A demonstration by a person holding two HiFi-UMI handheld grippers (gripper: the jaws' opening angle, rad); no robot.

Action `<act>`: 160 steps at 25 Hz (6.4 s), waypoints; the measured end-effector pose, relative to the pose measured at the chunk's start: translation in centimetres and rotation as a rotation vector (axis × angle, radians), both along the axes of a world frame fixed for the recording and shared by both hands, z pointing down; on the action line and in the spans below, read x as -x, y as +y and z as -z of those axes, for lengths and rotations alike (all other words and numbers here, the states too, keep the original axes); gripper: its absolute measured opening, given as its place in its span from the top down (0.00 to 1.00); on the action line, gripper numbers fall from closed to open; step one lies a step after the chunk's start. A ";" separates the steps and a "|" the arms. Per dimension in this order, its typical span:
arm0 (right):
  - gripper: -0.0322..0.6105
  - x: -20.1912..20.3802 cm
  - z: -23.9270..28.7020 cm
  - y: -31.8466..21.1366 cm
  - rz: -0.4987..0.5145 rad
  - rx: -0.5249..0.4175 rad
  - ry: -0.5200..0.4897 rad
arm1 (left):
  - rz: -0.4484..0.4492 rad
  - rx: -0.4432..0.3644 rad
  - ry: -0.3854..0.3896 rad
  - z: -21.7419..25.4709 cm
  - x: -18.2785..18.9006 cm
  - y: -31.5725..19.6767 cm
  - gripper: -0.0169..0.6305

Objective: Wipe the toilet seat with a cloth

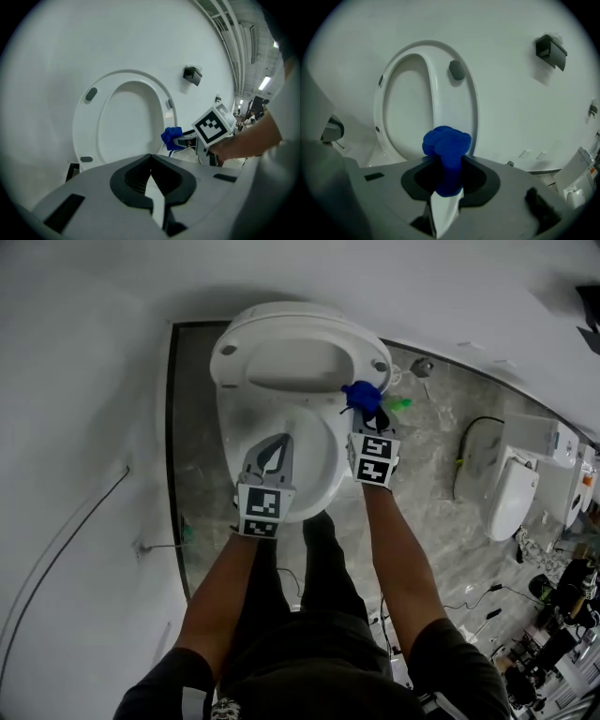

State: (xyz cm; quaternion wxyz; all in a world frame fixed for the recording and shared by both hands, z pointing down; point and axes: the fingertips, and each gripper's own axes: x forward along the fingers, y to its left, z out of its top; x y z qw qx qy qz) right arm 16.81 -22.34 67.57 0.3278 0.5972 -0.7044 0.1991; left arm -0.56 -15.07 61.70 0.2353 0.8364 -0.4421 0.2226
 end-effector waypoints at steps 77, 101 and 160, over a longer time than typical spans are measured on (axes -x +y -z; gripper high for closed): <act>0.80 25.6 4.9 -3.7 0.375 -0.203 -0.042 | 0.144 -0.035 -0.050 3.1 14.5 2.9 0.96; 0.80 14.8 15.2 0.4 0.253 -0.267 -0.080 | 0.007 -0.304 -0.247 12.5 10.1 -12.6 0.83; 0.80 12.3 16.6 29.1 0.084 -0.286 -0.296 | -0.977 -0.232 -0.842 -9.4 10.4 25.2 0.82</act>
